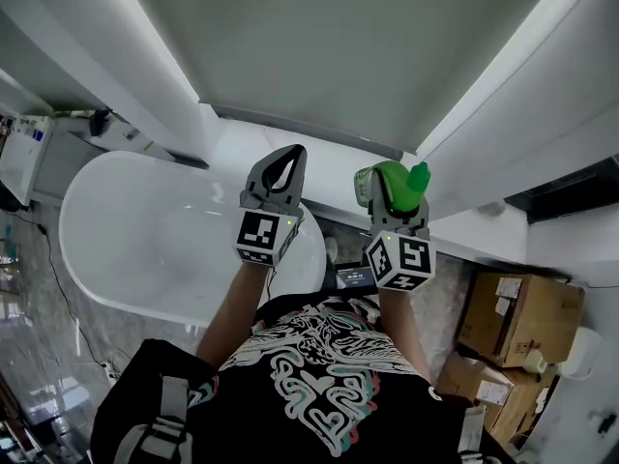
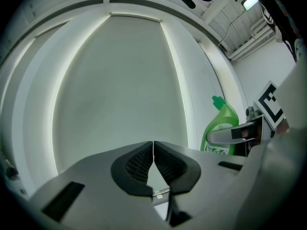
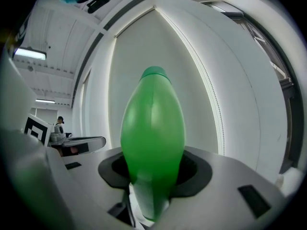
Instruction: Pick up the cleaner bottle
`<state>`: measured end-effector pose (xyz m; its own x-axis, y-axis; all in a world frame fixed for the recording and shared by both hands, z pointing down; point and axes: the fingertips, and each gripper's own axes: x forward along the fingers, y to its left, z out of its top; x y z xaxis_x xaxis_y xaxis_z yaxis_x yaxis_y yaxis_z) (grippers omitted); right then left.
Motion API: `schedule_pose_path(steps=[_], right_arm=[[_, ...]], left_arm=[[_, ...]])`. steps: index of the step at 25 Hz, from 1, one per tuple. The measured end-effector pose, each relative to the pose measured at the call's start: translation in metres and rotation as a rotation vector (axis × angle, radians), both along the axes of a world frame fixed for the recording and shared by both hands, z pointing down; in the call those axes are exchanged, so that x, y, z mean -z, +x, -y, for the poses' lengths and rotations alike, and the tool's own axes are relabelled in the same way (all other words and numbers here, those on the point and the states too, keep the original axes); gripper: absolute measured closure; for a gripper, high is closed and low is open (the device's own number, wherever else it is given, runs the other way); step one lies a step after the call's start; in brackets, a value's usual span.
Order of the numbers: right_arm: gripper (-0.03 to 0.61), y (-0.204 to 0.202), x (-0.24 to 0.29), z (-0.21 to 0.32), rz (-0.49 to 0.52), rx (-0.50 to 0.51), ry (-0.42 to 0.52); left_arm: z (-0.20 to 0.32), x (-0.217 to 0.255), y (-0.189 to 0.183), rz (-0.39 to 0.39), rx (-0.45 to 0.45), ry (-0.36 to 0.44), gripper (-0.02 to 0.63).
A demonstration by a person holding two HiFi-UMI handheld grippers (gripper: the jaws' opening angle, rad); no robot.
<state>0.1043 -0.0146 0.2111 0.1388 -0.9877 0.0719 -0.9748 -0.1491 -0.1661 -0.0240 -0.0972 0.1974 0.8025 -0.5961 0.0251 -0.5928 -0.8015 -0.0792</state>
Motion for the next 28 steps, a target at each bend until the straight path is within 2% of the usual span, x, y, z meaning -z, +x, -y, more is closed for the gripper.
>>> schedule_pose_path(steps=[28], right_arm=[[0.374, -0.001, -0.012, -0.002, 0.032, -0.019, -0.011]], left_arm=[[0.001, -0.012, -0.002, 0.014, -0.016, -0.018, 0.595]])
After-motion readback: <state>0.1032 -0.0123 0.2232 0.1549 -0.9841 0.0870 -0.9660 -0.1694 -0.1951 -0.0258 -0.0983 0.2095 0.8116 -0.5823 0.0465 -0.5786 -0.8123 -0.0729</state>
